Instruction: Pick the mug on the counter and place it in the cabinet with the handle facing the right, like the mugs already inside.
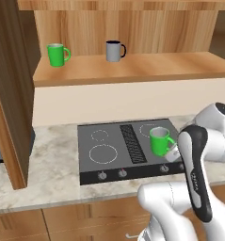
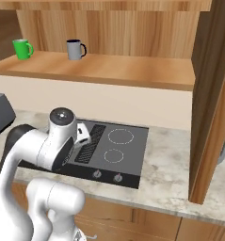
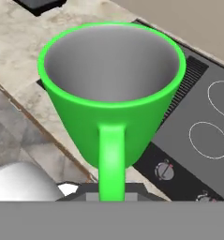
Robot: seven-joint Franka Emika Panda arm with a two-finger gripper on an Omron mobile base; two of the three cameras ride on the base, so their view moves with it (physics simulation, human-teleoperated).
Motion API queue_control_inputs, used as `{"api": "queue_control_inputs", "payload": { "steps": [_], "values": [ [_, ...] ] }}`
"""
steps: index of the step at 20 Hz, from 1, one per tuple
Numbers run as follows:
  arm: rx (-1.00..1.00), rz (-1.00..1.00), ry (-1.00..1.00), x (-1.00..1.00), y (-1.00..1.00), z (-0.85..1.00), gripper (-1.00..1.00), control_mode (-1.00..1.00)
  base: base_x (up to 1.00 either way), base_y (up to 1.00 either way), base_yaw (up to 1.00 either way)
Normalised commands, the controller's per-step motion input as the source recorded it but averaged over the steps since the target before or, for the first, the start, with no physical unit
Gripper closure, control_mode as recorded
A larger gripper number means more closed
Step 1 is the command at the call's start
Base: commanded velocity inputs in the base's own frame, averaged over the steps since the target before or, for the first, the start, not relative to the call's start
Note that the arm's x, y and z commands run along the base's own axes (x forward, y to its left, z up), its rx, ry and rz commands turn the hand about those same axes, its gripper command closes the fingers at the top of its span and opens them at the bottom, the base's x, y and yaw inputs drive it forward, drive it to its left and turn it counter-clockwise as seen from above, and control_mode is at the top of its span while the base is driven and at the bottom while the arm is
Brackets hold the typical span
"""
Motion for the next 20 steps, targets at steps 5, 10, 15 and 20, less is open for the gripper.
{"api": "queue_control_inputs", "payload": {
  "steps": [5,10,15,20],
  "values": [
    [0.01,0.32,-0.04,0.43,0.15,0.35,1.0,-1.0,0.0,0.0,0.0],
    [0.03,0.18,0.04,0.43,0.18,0.32,1.0,-1.0,0.0,0.0,0.0],
    [0.01,0.19,0.08,0.32,0.44,0.46,1.0,-1.0,0.0,0.0,0.0],
    [0.06,0.28,0.08,0.24,0.54,0.27,1.0,-1.0,0.0,0.0,0.0]
  ]
}}
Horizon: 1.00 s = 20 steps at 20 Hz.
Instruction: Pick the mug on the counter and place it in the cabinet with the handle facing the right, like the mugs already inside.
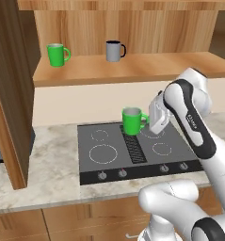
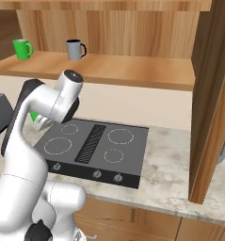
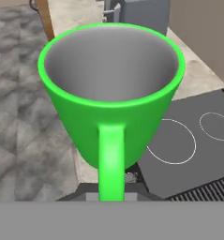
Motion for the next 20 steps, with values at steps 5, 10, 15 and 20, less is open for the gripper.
{"api": "queue_control_inputs", "payload": {
  "steps": [5,10,15,20],
  "values": [
    [0.11,0.26,-0.03,0.08,0.45,0.11,1.0,-1.0,0.0,0.0,0.0],
    [0.1,0.17,-0.05,0.06,0.46,0.34,1.0,-1.0,0.0,0.0,0.0],
    [0.03,0.11,-0.18,-0.06,0.18,0.56,1.0,-1.0,0.0,0.0,0.0],
    [0.07,0.08,-0.09,0.11,0.06,0.39,1.0,-1.0,0.0,0.0,0.0]
  ]
}}
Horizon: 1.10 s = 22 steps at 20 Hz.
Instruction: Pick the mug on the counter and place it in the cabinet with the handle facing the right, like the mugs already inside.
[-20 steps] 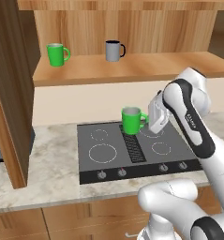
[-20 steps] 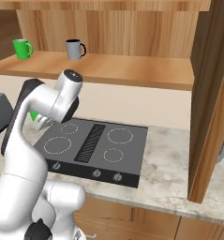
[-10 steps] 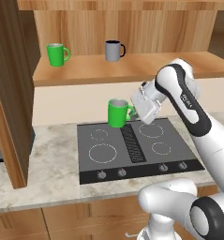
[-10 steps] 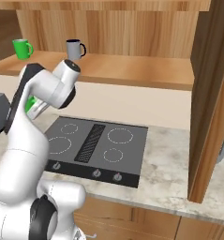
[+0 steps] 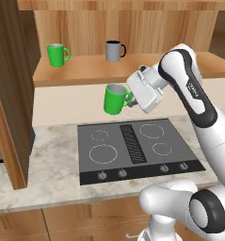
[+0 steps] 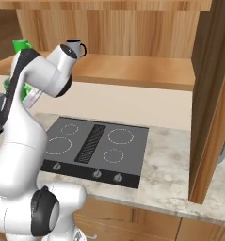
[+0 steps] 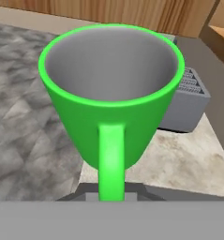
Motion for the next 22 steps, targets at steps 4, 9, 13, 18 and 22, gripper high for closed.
{"api": "queue_control_inputs", "payload": {
  "steps": [4,9,13,18,22],
  "values": [
    [0.2,-0.01,-0.14,0.32,0.02,0.08,1.0,-1.0,0.0,0.0,0.0],
    [0.3,-0.04,-0.1,0.28,0.0,0.14,1.0,-1.0,0.0,0.0,0.0],
    [0.05,0.0,0.12,0.09,-0.02,0.54,1.0,-1.0,0.0,0.0,0.0],
    [0.0,0.0,0.24,0.15,-0.06,0.22,1.0,-1.0,0.0,0.0,0.0],
    [0.07,0.0,0.02,0.26,-0.31,0.04,1.0,-1.0,0.0,0.0,0.0]
  ]
}}
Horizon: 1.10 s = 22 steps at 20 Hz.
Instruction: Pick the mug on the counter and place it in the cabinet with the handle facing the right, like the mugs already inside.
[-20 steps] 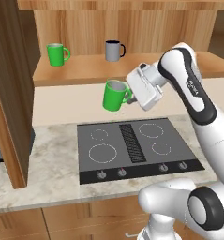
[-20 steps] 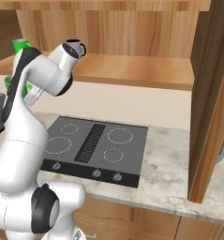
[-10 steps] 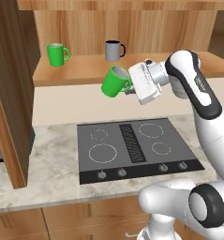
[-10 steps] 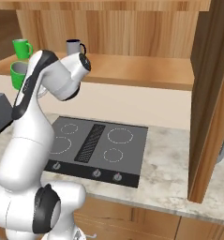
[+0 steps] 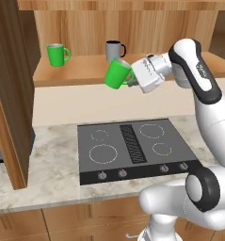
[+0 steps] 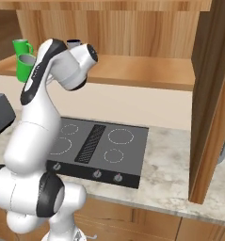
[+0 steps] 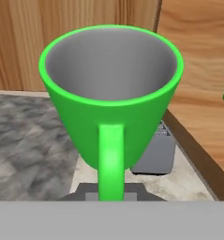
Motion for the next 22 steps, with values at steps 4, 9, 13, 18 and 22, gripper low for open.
{"api": "queue_control_inputs", "payload": {
  "steps": [4,9,13,18,22],
  "values": [
    [0.05,0.0,0.0,0.2,-0.23,0.17,1.0,-1.0,0.0,0.0,0.0],
    [0.03,0.0,0.07,0.39,-0.04,0.12,1.0,-1.0,0.0,0.0,0.0],
    [0.0,0.0,0.11,0.34,-0.01,0.08,1.0,-1.0,0.0,0.0,0.0],
    [0.01,0.0,0.07,0.37,-0.05,0.07,1.0,-1.0,0.0,0.0,0.0],
    [0.0,0.0,0.02,0.32,-0.02,0.08,1.0,-1.0,0.0,0.0,0.0]
  ]
}}
